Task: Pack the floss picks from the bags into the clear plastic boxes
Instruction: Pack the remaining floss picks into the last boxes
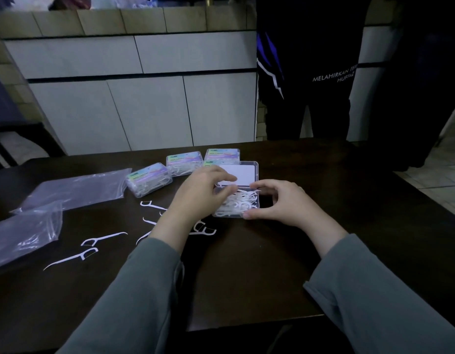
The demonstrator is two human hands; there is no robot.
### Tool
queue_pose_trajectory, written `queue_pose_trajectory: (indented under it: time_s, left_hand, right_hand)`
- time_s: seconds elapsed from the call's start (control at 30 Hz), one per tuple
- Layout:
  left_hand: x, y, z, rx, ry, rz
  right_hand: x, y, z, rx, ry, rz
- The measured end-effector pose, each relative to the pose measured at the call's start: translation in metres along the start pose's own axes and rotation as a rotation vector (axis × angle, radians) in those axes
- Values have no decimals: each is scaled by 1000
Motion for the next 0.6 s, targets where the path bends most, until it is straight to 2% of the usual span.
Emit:
queue_pose_trajectory:
  time_s: [0.07,0.23,0.33,0.47,0.6]
  left_hand:
    - [4,-2,-1,51,17,36]
    - [1,-2,-6,61,-6,34]
    - [-2,0,-7,53,-26,-58]
    - [-9,-7,-5,127,-25,-134]
    - [-13,-12,-2,75,10,-162]
  right_hand:
    - [0,0,0,0,-5,-6]
    - [-1,-1,-1,-13,-2,-1]
    - [-2,-1,0,-13,11,9]
    - [-3,-2,0,-12,28,15]
    - [-3,-3,1,-12,24,15]
Point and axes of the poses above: each hand's wrist, its own z-axis towards the middle knuckle, its own y-axis out of the back of the hand, x = y × z, the point moved 4 cm from there along z, towards the middle knuckle, and after that the axes turned 1 degree about y, right-handed, at the moved point
